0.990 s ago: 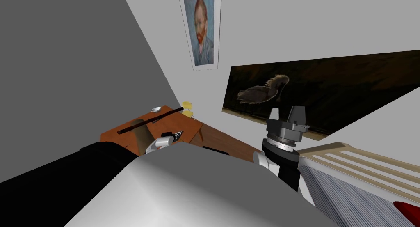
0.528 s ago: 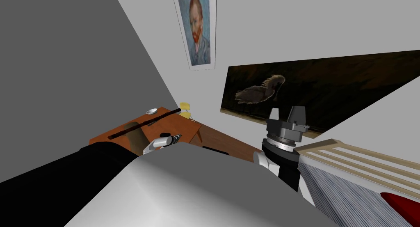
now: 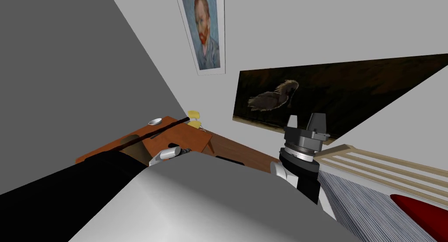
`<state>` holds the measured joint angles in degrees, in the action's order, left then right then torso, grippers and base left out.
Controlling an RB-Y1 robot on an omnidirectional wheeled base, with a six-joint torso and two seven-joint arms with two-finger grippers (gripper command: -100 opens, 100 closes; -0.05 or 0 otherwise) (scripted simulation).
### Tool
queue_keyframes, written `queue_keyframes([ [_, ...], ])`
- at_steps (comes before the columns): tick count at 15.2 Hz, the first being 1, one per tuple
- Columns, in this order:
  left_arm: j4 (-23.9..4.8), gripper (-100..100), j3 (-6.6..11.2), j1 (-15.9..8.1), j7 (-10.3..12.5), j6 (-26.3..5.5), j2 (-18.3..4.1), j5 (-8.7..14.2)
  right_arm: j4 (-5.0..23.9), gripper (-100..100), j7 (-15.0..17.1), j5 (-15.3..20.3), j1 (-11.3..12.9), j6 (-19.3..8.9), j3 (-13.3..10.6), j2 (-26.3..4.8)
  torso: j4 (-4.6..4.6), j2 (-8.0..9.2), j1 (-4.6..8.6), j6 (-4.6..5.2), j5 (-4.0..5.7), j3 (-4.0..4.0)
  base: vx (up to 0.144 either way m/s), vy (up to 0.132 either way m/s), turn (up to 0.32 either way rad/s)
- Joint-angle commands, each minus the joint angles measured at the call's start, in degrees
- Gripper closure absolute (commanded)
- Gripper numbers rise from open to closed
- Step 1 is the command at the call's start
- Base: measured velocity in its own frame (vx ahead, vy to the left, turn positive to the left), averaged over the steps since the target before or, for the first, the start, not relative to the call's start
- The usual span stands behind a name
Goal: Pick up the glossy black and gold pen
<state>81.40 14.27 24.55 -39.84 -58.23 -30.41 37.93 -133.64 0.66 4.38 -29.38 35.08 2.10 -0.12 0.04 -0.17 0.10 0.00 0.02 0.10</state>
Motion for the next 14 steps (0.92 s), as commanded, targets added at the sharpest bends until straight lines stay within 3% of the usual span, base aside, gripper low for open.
queue_keyframes([
  [1,-0.8,-100,0.31,0.0,-0.8,-2.6,-0.5,0.8,0.0,0,0.0,0.0,0.0,0.0,0.0,0.0,0.00,0.00,0.00,0.00,0.00,0.00,0.048,-0.006,-0.076],
  [7,-4.8,-100,1.26,-0.3,-3.9,-9.4,-1.9,3.6,0.0,0,0.0,0.0,0.0,0.0,0.0,0.0,0.00,0.02,-0.01,0.00,0.00,-0.01,0.041,-0.002,-0.077],
  [11,-6.3,-100,1.62,-0.4,-5.1,-11.9,-2.4,4.6,0.0,0,0.0,0.0,0.0,0.0,0.0,0.0,-0.01,0.04,0.00,-0.01,0.00,-0.02,0.034,-0.001,-0.059],
  [12,-5.7,-100,1.53,-0.3,-4.7,-10.8,-2.2,4.3,0.0,0,0.0,0.0,0.0,0.0,0.0,0.0,-0.01,0.05,0.00,-0.01,0.01,-0.03,0.018,-0.002,-0.020],
  [14,-7.6,-100,0.44,-1.1,-4.3,-9.2,-0.9,3.3,0.0,0,0.0,0.0,0.0,0.0,0.0,0.0,-0.03,0.14,-0.05,-0.01,-0.02,-0.07,-0.015,0.034,-0.046],
])
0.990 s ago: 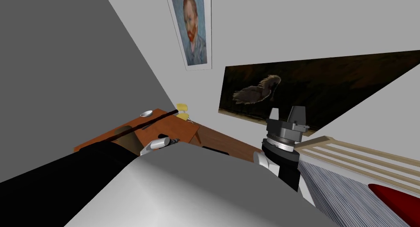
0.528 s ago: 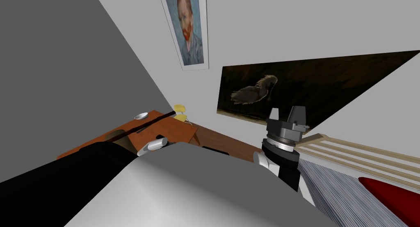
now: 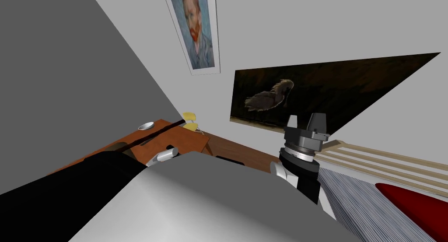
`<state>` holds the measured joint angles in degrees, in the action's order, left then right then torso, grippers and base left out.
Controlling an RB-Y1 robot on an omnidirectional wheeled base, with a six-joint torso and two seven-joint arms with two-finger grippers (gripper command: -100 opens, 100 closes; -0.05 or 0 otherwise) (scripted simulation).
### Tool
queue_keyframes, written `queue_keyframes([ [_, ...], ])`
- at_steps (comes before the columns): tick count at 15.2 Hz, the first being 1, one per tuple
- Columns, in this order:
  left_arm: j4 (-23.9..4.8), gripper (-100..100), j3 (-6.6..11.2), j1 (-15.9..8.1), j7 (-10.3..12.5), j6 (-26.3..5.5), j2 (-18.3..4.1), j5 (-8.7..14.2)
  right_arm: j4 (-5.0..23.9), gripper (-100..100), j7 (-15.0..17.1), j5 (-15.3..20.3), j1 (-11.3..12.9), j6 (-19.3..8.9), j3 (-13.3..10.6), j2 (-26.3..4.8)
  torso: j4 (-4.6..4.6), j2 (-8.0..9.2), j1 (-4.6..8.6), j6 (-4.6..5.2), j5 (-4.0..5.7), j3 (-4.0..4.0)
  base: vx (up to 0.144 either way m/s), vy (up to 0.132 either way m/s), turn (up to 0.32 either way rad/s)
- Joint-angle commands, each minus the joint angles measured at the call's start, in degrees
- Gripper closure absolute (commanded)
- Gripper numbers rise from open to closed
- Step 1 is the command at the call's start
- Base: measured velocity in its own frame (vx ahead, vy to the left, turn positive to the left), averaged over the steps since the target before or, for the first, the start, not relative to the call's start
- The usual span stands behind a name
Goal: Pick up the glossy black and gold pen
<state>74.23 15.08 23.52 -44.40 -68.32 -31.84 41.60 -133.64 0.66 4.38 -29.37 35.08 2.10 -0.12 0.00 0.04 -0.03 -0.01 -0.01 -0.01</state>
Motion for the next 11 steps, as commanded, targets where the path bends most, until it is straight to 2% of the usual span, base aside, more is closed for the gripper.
queue_keyframes([
  [1,-1.2,-100,-0.83,-0.4,0.4,1.7,1.1,-0.8,0.0,0,0.0,0.0,0.0,0.0,0.0,0.0,0.00,0.00,0.00,0.00,0.00,0.00,-0.039,0.051,-0.057],
  [2,-1.9,-100,-1.28,-0.7,0.6,2.5,1.6,-1.2,0.0,0,0.0,0.0,0.0,0.0,0.0,0.0,-0.01,0.07,-0.05,-0.01,-0.01,-0.04,-0.036,0.060,-0.048],
  [3,-1.2,-100,-0.84,-0.5,0.4,1.6,1.1,-0.8,0.0,0,0.0,0.0,0.0,0.0,0.0,0.0,-0.02,0.10,-0.09,0.00,-0.02,-0.06,-0.019,0.037,-0.022],
  [4,-1.4,100,-0.96,-0.6,0.5,1.9,1.2,-0.9,0.0,0,0.0,0.0,0.0,0.0,0.0,0.0,-0.02,0.08,-0.06,-0.01,-0.01,-0.05,-0.007,0.014,-0.003],
  [8,-1.4,100,-0.92,-0.5,0.5,1.8,1.2,-0.9,0.0,0,0.0,0.0,0.0,0.0,0.0,0.0,0.00,-0.05,-0.07,0.04,-0.13,0.02,-0.002,0.003,0.004],
  [10,1.1,100,0.54,0.6,-0.1,-0.7,-0.6,0.5,0.0,0,0.0,0.0,0.0,0.0,0.0,0.0,0.00,-0.10,-0.05,0.03,-0.09,0.04,0.024,-0.043,0.067],
  [11,0.9,100,-0.08,0.5,0.6,0.2,0.2,-0.2,0.0,0,0.0,0.0,0.0,0.0,0.0,0.0,0.01,-0.15,0.06,0.03,-0.07,0.07,0.024,-0.041,0.044],
])
